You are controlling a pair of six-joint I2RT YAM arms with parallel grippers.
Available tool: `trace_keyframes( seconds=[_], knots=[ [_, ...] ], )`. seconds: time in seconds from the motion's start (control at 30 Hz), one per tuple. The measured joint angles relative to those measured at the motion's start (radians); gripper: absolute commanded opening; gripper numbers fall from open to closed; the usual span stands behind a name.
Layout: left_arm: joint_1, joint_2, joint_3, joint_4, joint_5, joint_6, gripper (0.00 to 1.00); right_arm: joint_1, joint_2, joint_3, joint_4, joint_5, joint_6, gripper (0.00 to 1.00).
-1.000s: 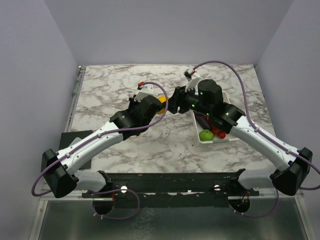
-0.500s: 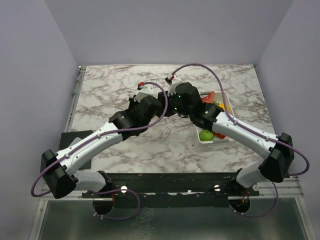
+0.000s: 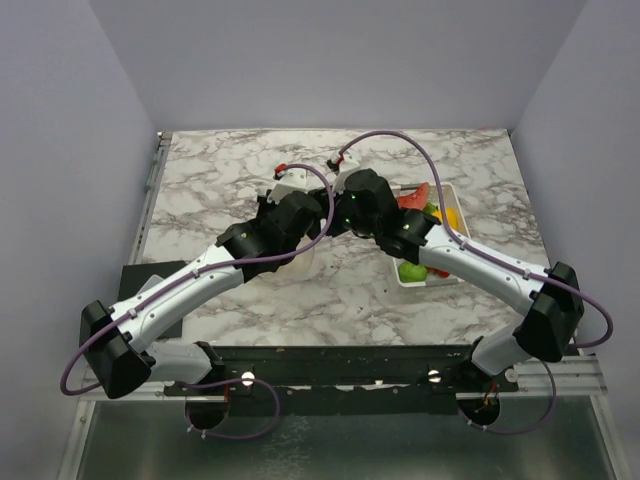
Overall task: Place the food in the zip-top bag and seal the zipper
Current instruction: Place the fake fruit in the zipper food storage bag.
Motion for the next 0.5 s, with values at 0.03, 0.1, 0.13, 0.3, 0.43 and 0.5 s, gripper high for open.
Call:
trace_keyframes(
  seconds=[0.03, 0.1, 0.13, 0.3, 0.43, 0.5],
  knots=[
    [0.0, 0.0, -0.001, 0.001, 0.0, 0.0, 0.0, 0.0, -0.002, -0.004, 0.0, 0.001, 0.0, 0.75],
    [0.001, 0.0, -0.001, 0.002, 0.0, 0.0, 0.0, 0.0, -0.006, -0.013, 0.0, 0.003, 0.0, 0.75],
    [0.001, 0.0, -0.001, 0.002, 0.0, 0.0, 0.0, 0.0, -0.01, -0.017, 0.0, 0.005, 0.0, 0.75],
    [0.001, 0.0, -0.001, 0.003, 0.0, 0.001, 0.0, 0.0, -0.048, -0.037, -0.003, 0.035, 0.0, 0.75],
    [0.002, 0.0, -0.001, 0.004, 0.0, 0.002, 0.0, 0.0, -0.111, -0.06, -0.014, 0.07, -0.001, 0.75],
    [0.002, 0.0, -0.001, 0.004, 0.0, 0.003, 0.0, 0.0, -0.148, -0.065, -0.031, 0.094, -0.002, 0.75]
  ],
)
